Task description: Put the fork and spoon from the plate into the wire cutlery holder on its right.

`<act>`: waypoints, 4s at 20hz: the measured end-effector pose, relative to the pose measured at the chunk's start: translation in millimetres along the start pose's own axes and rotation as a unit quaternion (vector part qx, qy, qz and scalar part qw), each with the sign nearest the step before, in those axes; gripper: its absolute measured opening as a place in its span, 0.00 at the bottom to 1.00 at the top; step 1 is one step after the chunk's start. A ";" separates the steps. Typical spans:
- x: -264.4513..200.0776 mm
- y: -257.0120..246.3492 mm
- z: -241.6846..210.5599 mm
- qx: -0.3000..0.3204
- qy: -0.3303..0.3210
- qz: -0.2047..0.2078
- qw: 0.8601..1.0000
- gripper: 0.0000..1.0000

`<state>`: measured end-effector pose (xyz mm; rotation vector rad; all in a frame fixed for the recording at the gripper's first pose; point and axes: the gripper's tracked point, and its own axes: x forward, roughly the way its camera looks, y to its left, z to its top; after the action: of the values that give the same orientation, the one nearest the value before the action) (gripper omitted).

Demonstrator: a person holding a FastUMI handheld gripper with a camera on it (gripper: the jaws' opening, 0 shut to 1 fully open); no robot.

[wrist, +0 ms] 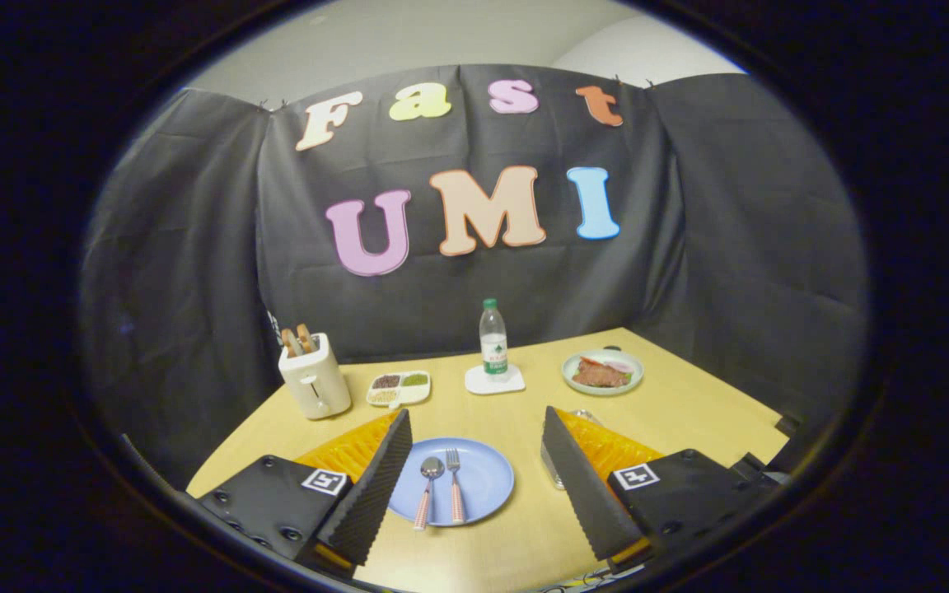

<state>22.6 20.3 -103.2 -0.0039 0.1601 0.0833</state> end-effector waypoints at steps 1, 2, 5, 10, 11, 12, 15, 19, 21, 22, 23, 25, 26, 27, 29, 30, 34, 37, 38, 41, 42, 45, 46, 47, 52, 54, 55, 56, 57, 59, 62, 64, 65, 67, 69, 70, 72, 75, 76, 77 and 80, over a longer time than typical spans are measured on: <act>6.5 0.1 -13.2 -0.003 0.012 0.003 1.000 1.00; 15.1 -0.8 -24.9 -0.007 0.024 0.006 1.000 1.00; 39.5 -3.4 -60.7 -0.012 0.055 0.011 0.998 1.00; 74.8 0.4 -96.2 -0.029 0.085 0.023 0.996 1.00; 80.2 3.0 -101.4 -0.041 0.087 0.027 0.995 1.00; 85.8 5.4 -105.8 -0.053 0.089 0.031 0.994 1.00; 98.4 14.6 -125.2 -0.076 0.101 0.043 0.991 1.00; 107.7 21.5 -156.2 -0.100 0.131 0.050 0.985 0.98; 108.7 21.2 -167.7 -0.106 0.145 0.051 0.982 0.94; 111.4 21.5 -172.4 -0.105 0.153 0.049 0.981 0.92; 115.3 21.8 -177.9 -0.102 0.162 0.050 0.980 0.90; 117.0 24.5 -185.6 -0.099 0.177 0.054 0.978 0.88; 116.5 24.9 -184.4 -0.101 0.179 0.054 0.977 0.88; 116.2 24.5 -189.1 -0.103 0.183 0.052 0.976 0.82; 115.7 28.0 -196.3 -0.102 0.195 0.052 0.974 0.72; 115.4 29.2 -199.0 -0.097 0.202 0.053 0.973 0.67; 119.9 33.9 -205.7 -0.105 0.216 0.053 0.969 0.37; 117.0 31.6 -208.2 -0.088 0.230 0.040 0.968 0.19; 118.0 28.2 -207.3 -0.091 0.234 0.029 0.968 0.17; 112.9 24.6 -200.2 -0.090 0.231 0.024 0.968 0.13; 110.9 24.7 -193.7 -0.085 0.227 0.024 0.970 0.12; 109.0 18.1 -171.1 -0.078 0.213 0.018 0.974 0.12; 107.5 15.4 -161.7 -0.075 0.210 0.015 0.975 0.12; 105.9 12.7 -152.6 -0.071 0.207 0.015 0.976 0.12; 92.6 -1.9 -90.9 -0.083 0.183 0.020 0.979 0.12; 84.9 -15.6 -67.0 -0.093 0.177 0.016 0.980 0.12; 81.2 -24.7 -57.3 -0.099 0.178 0.013 0.979 0.12; 76.2 -34.3 -48.3 -0.103 0.182 0.010 0.978 0.12; 70.3 -43.3 -41.7 -0.106 0.191 0.008 0.976 0.12; 59.2 -65.2 -32.5 -0.117 0.213 0.003 0.970 0.12; 48.2 -99.0 -18.1 -0.154 0.241 -0.013 0.958 0.12; 42.8 -110.0 -21.4 -0.176 0.279 -0.004 0.944 0.12; 41.5 -114.8 -26.4 -0.187 0.303 0.003 0.934 0.12; 39.5 -122.6 -37.6 -0.212 0.351 0.012 0.912 0.12; 41.8 -125.5 -49.8 -0.226 0.399 0.024 0.888 0.12; 42.8 -124.3 -55.4 -0.228 0.423 0.032 0.876 0.12; 47.7 -122.3 -62.2 -0.230 0.460 0.043 0.857 0.12; 59.1 -121.8 -71.0 -0.223 0.500 0.045 0.835 0.12; 62.1 -120.4 -72.9 -0.219 0.512 0.047 0.829 0.12; 66.2 -121.6 -75.9 -0.216 0.523 0.044 0.823 0.12; 70.2 -121.3 -74.2 -0.188 0.552 0.040 0.812 0.12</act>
<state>90.0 -95.6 -188.0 -0.4531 1.3196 0.1901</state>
